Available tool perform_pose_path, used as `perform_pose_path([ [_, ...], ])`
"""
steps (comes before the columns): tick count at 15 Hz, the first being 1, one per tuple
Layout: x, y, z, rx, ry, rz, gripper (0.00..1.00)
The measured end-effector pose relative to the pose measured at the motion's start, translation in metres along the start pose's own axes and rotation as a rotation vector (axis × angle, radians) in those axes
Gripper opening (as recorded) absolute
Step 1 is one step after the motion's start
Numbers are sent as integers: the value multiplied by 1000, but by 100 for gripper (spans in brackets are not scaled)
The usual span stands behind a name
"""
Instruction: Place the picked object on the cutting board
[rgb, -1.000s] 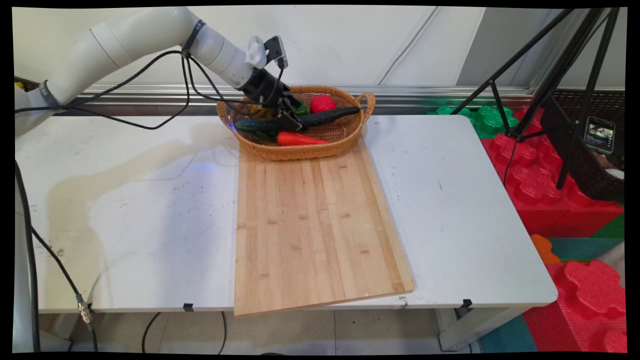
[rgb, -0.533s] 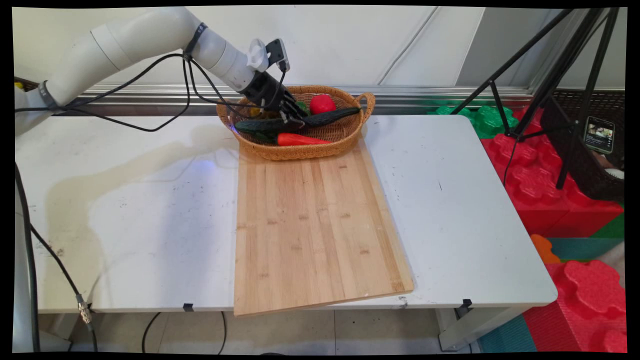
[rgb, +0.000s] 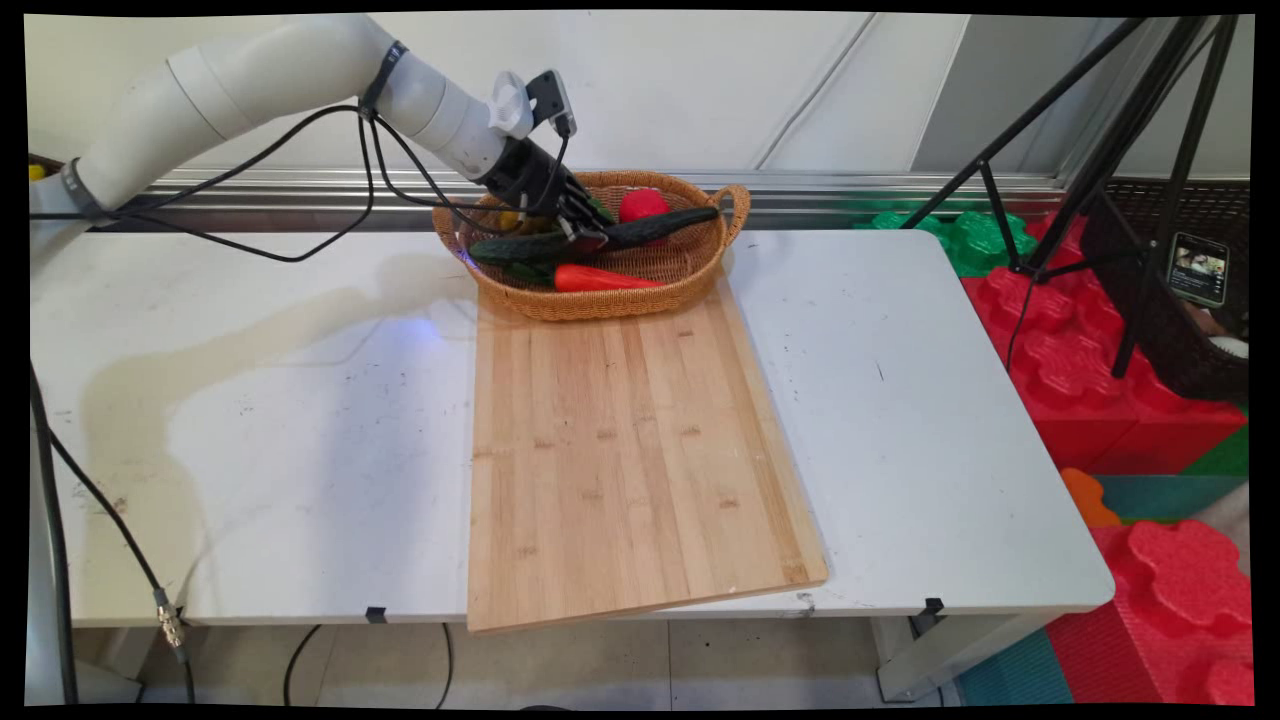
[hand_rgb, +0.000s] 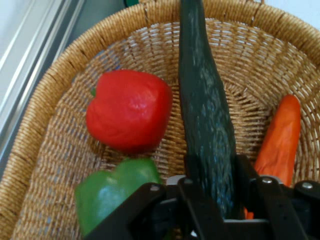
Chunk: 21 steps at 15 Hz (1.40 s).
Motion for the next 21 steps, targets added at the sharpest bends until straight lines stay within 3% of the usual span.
perform_pose_path([
  [10, 11, 4, -54, 44, 71, -16, 0],
  [14, 16, 14, -95, 55, 118, -13, 0],
  [16, 16, 21, -113, 47, 132, -11, 0],
  [21, 13, 43, -150, -16, 153, -9, 0],
])
